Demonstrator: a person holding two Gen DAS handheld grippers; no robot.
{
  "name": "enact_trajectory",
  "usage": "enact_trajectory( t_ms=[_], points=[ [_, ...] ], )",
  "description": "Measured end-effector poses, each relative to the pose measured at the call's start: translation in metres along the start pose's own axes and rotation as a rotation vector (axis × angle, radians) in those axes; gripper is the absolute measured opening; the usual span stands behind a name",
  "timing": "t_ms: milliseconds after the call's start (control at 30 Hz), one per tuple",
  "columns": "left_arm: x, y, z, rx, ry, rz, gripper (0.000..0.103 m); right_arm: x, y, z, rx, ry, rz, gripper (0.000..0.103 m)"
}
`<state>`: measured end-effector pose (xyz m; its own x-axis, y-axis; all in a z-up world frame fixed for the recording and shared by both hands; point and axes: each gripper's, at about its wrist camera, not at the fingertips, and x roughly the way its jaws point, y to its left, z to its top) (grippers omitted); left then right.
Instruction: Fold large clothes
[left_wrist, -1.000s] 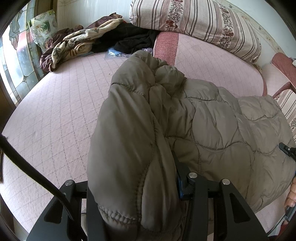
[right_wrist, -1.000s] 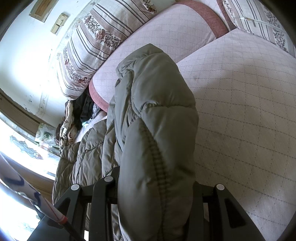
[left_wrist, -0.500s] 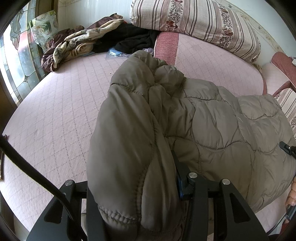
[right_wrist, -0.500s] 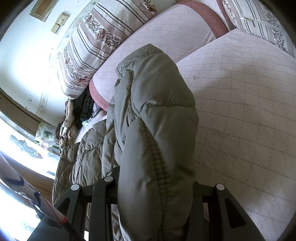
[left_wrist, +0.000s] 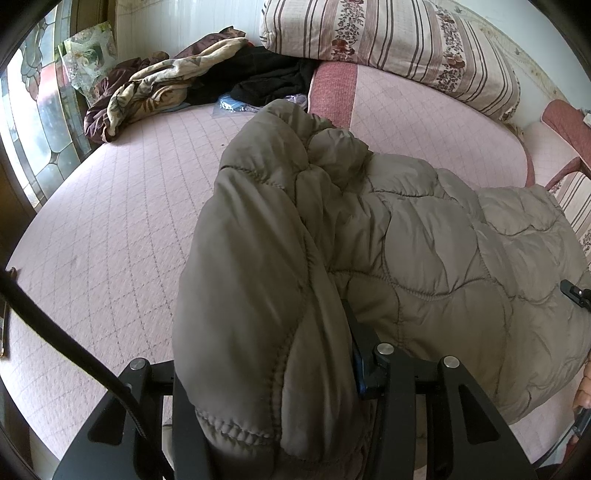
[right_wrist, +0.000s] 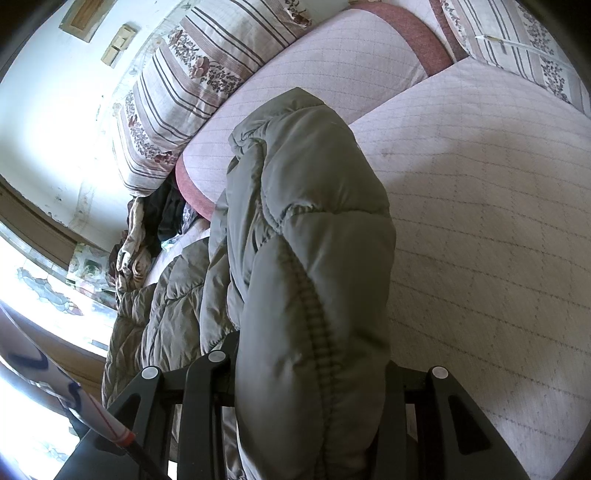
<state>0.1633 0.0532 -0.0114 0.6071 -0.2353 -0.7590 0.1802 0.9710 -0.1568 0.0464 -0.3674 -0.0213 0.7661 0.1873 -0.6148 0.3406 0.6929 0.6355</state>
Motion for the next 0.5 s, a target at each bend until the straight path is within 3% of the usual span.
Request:
enact_trajectory(
  t_ms=[500],
  points=[
    [-0.0028,0.0012,-0.0018,0.002,0.0,0.005,0.044,-0.0005,-0.0029,-0.0002,0.002,-0.002,-0.001,0.038]
  ],
)
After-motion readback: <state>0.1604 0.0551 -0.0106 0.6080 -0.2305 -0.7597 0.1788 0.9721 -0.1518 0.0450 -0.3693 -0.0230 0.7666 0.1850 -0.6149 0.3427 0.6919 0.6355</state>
